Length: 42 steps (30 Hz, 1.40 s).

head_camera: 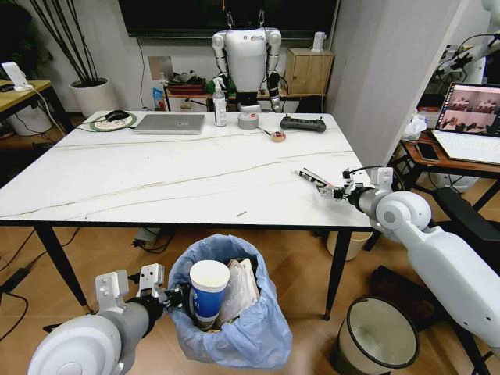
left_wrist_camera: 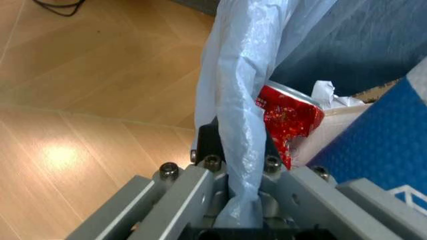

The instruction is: Pick up the trash bin and place the trash from the table into it.

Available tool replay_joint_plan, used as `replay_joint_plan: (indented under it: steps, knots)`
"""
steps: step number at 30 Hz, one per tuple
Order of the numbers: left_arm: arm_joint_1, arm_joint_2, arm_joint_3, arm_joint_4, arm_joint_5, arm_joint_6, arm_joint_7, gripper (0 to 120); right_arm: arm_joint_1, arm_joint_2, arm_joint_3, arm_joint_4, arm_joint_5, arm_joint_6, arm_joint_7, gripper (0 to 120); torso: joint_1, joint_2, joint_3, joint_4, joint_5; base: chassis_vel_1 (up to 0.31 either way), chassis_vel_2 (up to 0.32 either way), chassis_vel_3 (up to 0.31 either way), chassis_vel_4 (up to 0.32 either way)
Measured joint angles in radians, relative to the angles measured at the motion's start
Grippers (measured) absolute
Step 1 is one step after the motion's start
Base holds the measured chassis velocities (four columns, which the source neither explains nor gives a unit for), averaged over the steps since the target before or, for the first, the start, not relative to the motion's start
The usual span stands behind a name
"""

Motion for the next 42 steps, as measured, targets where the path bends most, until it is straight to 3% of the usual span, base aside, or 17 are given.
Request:
replay_joint_plan:
  steps: [12, 14, 17, 21, 25, 32, 42]
  knots:
    - [0.0, 0.0, 0.0, 0.0, 0.0, 0.0, 0.0, 0, -0.016, 0.0, 0.0, 0.0, -0.019, 0.022, 0.0, 26, 0.0, 0.0, 0.0, 0.0, 0.0, 0.0, 0.0, 0.0, 0.0]
    - [0.0, 0.0, 0.0, 0.0, 0.0, 0.0, 0.0, 0, -0.017, 0.0, 0.0, 0.0, -0.02, 0.026, 0.0, 25, 0.0, 0.0, 0.0, 0.0, 0.0, 0.0, 0.0, 0.0, 0.0]
    - [0.0, 0.0, 0.0, 0.0, 0.0, 0.0, 0.0, 0, -0.017, 0.002, 0.001, 0.001, -0.021, 0.043, 0.004, 10, 0.0, 0.0, 0.0, 0.0, 0.0, 0.0, 0.0, 0.0, 0.0]
    - [0.0, 0.0, 0.0, 0.0, 0.0, 0.0, 0.0, 0, -0.017, 0.006, 0.012, 0.021, -0.022, 0.059, 0.017, 0, 0.0, 0.0, 0.0, 0.0, 0.0, 0.0, 0.0, 0.0, 0.0]
    - [0.0, 0.0, 0.0, 0.0, 0.0, 0.0, 0.0, 0, -0.025, 0.007, 0.03, 0.067, -0.017, 0.07, 0.029, 0, 0.0, 0.0, 0.0, 0.0, 0.0, 0.0, 0.0, 0.0, 0.0]
    - [0.0, 0.0, 0.0, 0.0, 0.0, 0.0, 0.0, 0, -0.077, -0.033, 0.06, 0.264, 0.02, 0.097, 0.029, 0, 0.0, 0.0, 0.0, 0.0, -0.0001, 0.0, 0.0, 0.0, 0.0]
    - [0.0, 0.0, 0.0, 0.0, 0.0, 0.0, 0.0, 0, -0.131, -0.162, 0.061, 0.562, 0.13, 0.145, -0.128, 0, 0.0, 0.0, 0.0, 0.0, -0.0002, 0.0, 0.0, 0.0, 0.0]
